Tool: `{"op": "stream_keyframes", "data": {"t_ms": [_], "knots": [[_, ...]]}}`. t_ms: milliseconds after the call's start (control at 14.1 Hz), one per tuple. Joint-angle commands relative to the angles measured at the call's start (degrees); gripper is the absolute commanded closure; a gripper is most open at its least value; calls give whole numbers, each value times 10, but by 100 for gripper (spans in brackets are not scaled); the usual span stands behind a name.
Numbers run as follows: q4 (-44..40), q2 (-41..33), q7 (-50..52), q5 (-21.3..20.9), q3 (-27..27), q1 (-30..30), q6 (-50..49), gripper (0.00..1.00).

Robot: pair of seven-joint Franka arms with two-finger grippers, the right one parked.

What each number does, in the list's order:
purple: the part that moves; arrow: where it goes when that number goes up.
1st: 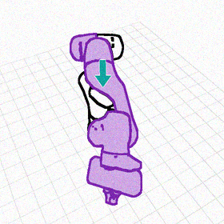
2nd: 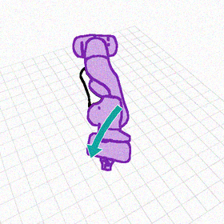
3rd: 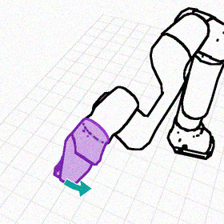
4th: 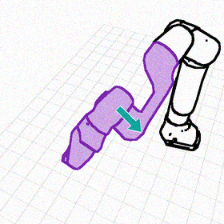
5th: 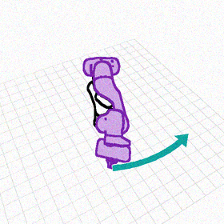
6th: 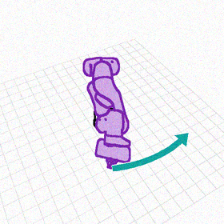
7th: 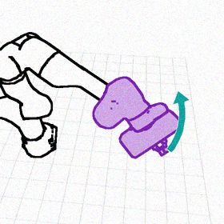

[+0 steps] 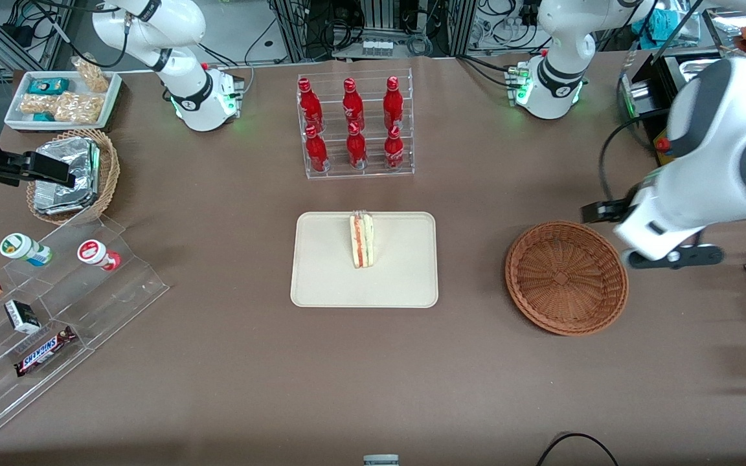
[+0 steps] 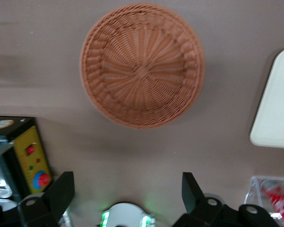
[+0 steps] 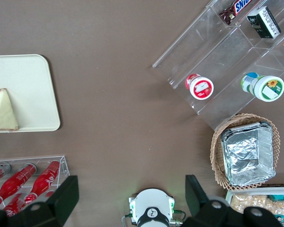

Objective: Place sandwich from basket to tray

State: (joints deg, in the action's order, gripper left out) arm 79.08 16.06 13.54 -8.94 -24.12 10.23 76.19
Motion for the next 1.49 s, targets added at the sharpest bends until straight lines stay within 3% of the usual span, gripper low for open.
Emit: {"op": "stream_keyframes", "data": {"t_ms": [0,567,921,1063,1205,1417], "knots": [[-17,-14,-41,9,-5,25,-50,0],[-71,-40,-38,23,-8,29,-91,0],[-22,-84,-38,53,2,47,-104,0],[-17,-90,-45,72,39,41,-99,0],[-7,-101,-64,74,99,-13,-97,0],[16,-122,-69,89,113,-29,-87,0]]}}
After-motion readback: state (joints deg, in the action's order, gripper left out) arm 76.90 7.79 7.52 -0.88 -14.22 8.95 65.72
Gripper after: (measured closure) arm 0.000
